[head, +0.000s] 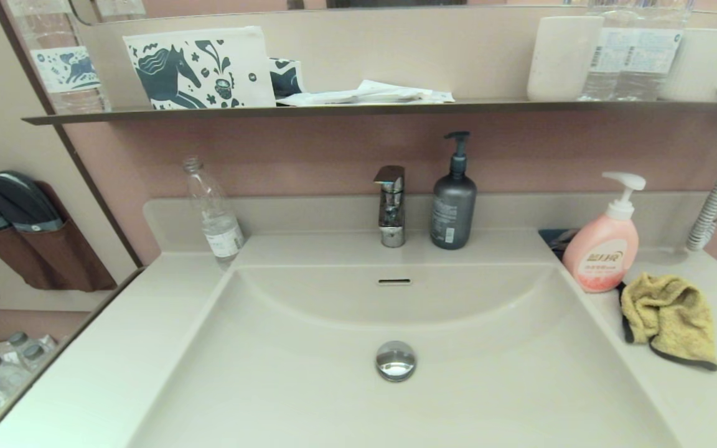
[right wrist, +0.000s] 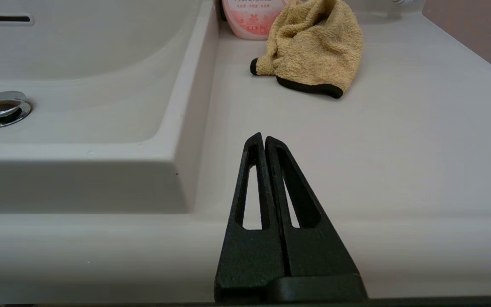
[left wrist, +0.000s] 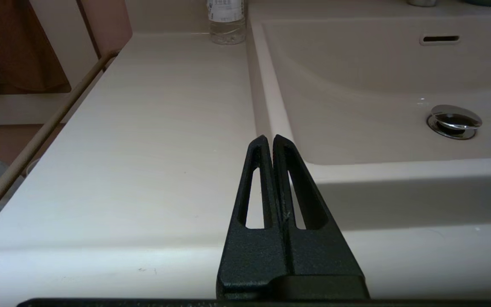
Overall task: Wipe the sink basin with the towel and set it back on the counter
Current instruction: Turn on the faucet
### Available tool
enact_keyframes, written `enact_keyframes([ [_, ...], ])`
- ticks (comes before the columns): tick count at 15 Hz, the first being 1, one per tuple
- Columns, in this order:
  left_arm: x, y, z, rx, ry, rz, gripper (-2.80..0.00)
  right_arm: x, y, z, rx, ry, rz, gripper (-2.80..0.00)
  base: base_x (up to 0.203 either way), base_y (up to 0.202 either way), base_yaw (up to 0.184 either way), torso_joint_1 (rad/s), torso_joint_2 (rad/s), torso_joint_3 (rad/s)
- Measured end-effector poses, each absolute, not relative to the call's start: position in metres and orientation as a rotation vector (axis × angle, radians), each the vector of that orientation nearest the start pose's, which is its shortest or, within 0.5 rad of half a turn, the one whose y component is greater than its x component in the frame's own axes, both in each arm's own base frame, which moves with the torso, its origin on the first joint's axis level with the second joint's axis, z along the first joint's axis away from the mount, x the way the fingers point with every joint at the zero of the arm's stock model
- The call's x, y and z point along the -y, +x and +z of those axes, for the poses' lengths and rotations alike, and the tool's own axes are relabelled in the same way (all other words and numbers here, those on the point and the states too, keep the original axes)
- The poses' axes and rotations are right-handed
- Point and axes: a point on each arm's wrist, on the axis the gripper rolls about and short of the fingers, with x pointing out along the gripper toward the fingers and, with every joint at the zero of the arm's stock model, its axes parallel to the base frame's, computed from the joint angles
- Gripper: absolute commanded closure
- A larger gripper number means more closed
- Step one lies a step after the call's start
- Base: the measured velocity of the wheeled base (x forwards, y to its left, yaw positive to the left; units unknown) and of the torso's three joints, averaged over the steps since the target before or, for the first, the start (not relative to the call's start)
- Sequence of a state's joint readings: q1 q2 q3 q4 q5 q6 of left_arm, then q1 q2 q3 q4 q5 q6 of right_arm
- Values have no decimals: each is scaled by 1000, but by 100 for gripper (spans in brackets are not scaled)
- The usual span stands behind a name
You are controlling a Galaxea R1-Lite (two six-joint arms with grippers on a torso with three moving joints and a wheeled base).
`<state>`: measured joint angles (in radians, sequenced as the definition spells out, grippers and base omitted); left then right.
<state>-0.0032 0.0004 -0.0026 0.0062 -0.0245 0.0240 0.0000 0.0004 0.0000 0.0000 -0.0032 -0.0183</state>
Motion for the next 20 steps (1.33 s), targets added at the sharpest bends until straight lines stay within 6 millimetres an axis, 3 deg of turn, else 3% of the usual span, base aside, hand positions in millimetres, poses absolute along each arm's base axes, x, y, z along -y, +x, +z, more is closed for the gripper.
enact_keyframes([
  [6, 2, -28, 106, 30, 30, -85, 0, 0, -23, 75, 0, -19, -3, 0, 0, 0, 0, 0, 0, 0],
  [11, 5, -9, 151, -47, 25, -324, 0, 0, -23, 75, 0, -19, -3, 0, 0, 0, 0, 0, 0, 0],
  [13, 8, 7, 169, -74, 28, -411, 0, 0, -23, 75, 0, -19, -3, 0, 0, 0, 0, 0, 0, 0],
  [16, 15, 46, 191, -84, 68, -494, 0, 0, -23, 75, 0, -19, -4, 0, 0, 0, 0, 0, 0, 0],
  [20, 37, 106, 198, -99, 124, -614, 0, 0, -23, 75, 0, -19, -4, 0, 0, 0, 0, 0, 0, 0],
])
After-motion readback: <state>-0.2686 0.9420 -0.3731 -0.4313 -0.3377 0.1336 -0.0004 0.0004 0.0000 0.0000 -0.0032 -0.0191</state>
